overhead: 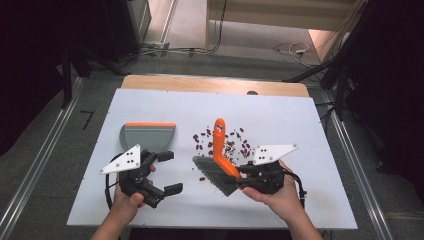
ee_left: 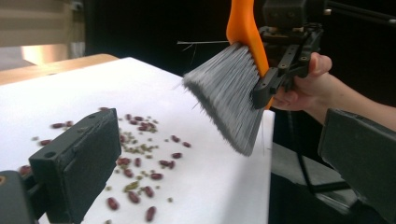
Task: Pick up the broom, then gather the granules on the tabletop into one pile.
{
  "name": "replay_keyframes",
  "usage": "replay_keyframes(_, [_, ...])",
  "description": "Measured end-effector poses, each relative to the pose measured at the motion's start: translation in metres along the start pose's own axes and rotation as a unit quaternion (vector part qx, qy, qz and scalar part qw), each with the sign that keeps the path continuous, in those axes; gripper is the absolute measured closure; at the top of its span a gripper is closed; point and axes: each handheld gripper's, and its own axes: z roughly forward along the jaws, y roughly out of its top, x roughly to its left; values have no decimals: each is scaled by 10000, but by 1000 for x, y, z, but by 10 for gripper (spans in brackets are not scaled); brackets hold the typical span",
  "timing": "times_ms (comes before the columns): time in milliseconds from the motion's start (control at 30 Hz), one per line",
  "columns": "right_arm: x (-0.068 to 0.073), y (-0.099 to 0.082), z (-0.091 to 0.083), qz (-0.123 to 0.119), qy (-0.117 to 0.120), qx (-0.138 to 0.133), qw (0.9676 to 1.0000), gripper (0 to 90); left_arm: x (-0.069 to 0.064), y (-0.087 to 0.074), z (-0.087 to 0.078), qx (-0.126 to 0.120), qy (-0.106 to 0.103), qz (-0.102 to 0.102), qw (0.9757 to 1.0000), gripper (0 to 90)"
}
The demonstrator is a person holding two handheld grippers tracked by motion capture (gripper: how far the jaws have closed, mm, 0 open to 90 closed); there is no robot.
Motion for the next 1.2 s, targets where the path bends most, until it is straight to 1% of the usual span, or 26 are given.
replay_keyframes(67, [-3, -1, -2, 37, -134, 19, 9999, 685, 2, -2, -3, -33, 130, 20, 9999, 2])
replay_keyframes(133, [-7, -2, -4, 90, -268, -6, 9996, 685, 4, -3, -6, -55, 217, 11, 9997, 2])
replay_keyframes(167, [-9, -3, -7, 129, -428, 16, 9990, 685, 5, -4, -8, -63, 283, 29, 9996, 2])
replay_keyframes(267, [-13, -5, -9, 194, -474, -16, 9987, 685, 8, -8, -12, -46, 412, 25, 9991, 2])
replay_keyframes(333, [-15, -6, -10, 213, -627, 2, 9978, 685, 8, -11, -14, -33, 483, 30, 9988, 2])
replay_keyframes(400, [-18, -7, -13, 232, -778, 9, 9967, 685, 9, -14, -16, 41, 603, 112, 9981, 2])
replay_keyframes(433, [-19, -7, -14, 235, -870, 25, 9959, 684, 9, -15, -17, 41, 637, 133, 9979, 2])
replay_keyframes(533, [-22, -6, -19, 258, -1165, 129, 9928, 685, 12, -17, -23, -11, 687, 70, 9976, 2])
replay_keyframes(633, [-30, -6, -23, 364, -1322, 134, 9905, 685, 16, -19, -29, -57, 794, 1, 9968, 1])
replay_keyframes(667, [-33, -5, -25, 376, -1402, 142, 9893, 685, 17, -20, -31, -51, 852, 1, 9963, 2])
replay_keyframes(700, [-40, -5, -29, 442, -1532, 127, 9871, 684, 19, -22, -32, -61, 936, -11, 9956, 1])
replay_keyframes(733, [-40, -5, -29, 442, -1532, 127, 9871, 684, 21, -23, -34, -61, 978, -28, 9952, 1])
replay_keyframes(767, [-43, -4, -31, 462, -1604, 150, 9859, 685, 23, -25, -35, -74, 1001, -51, 9949, 1])
replay_keyframes(800, [-51, -1, -34, 484, -1829, 261, 9816, 684, 24, -26, -36, -96, 1076, -68, 9941, 1])
replay_keyframes(833, [-55, 1, -36, 474, -1918, 325, 9797, 684, 25, -27, -37, -87, 1146, -29, 9934, 2])
replay_keyframes(867, [-55, 1, -36, 474, -1918, 325, 9797, 684, 25, -28, -38, -101, 1192, -25, 9928, 2])
replay_keyframes(933, [-64, 5, -37, 452, -2143, 478, 9745, 685, 25, -28, -39, -73, 1344, 105, 9908, 2])
replay_keyframes(967, [-68, 6, -38, 433, -2230, 534, 9724, 685, 25, -28, -39, -74, 1384, 138, 9903, 2])
replay_keyframes(1000, [-77, 9, -38, 409, -2385, 647, 9681, 685, 26, -29, -40, -82, 1387, 154, 9902, 2])
replay_keyframes(1033, [-77, 9, -38, 409, -2385, 647, 9681, 685, 25, -29, -40, -71, 1427, 185, 9896, 2])
replay_keyframes(1067, [-86, 10, -36, 404, -2576, 799, 9621, 684, 25, -29, -40, -67, 1471, 215, 9889, 2])
replay_keyframes(1100, [-86, 10, -36, 404, -2576, 799, 9621, 684, 25, -30, -41, -67, 1492, 216, 9885, 2])
replay_keyframes(1133, [-90, 11, -34, 376, -2644, 880, 9597, 684, 25, -30, -41, -72, 1503, 203, 9884, 2])
replay_keyframes(1167, [-95, 12, -32, 412, -2710, 956, 9569, 685, 25, -31, -41, -74, 1515, 207, 9882, 2])
replay_keyframes(1200, [-100, 12, -30, 386, -2792, 1048, 9537, 684, 25, -32, -41, -69, 1539, 208, 9878, 2])
